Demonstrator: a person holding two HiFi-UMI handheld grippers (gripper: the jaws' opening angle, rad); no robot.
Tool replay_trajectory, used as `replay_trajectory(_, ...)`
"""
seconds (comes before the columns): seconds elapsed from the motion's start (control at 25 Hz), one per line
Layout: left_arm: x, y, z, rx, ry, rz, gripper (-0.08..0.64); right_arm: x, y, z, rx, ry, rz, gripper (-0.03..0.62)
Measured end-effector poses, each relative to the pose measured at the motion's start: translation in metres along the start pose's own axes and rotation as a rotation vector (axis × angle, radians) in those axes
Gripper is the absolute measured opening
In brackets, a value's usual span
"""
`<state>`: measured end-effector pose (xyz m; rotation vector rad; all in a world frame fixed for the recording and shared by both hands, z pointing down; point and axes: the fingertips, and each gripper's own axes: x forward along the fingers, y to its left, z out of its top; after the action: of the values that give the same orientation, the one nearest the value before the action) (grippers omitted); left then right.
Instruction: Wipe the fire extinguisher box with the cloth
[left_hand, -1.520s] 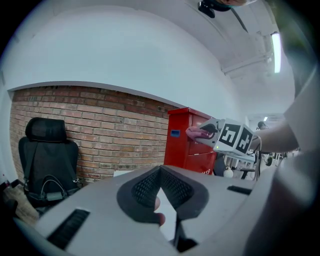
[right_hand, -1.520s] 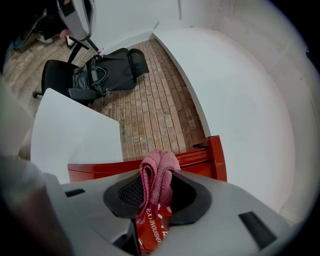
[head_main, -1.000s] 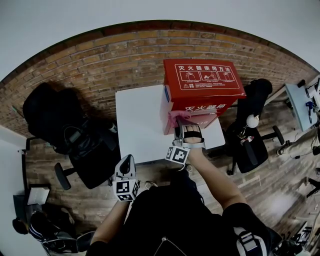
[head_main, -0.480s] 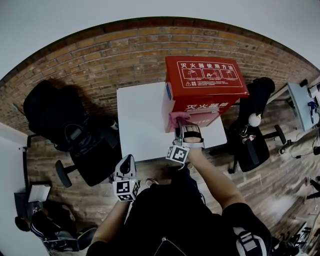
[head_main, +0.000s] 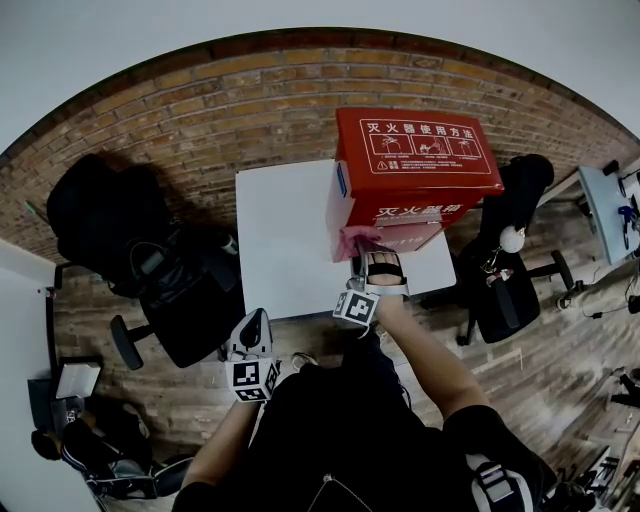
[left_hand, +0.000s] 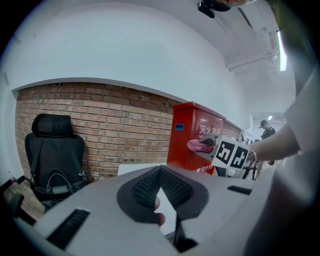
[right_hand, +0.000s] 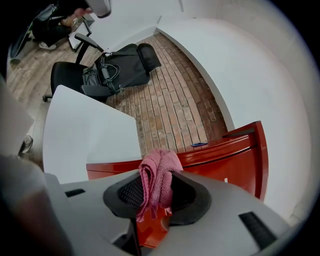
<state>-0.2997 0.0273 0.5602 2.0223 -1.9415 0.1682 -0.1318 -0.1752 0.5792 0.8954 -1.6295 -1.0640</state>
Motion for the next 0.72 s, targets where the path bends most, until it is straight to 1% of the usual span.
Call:
replay_trajectory(0.36, 0.0, 0.002, -0.002, -0.002, 0.01, 0.008, 0.021, 0.005, 0.012, 0.0, 0.013, 0.001, 0.027, 0.121)
replay_trajectory(0.52, 0.001, 0.001, 0.003, 0.005, -0.006, 0.006, 0.021, 0.007, 0.017, 0.0, 0.021, 0.005, 0.04, 0.121)
replay_trajectory(0.72, 0.0, 0.001, -0.002, 0.001, 0.009, 0.011, 0.021, 0.01, 0.029, -0.001, 0.024, 0.007, 0.068, 0.121)
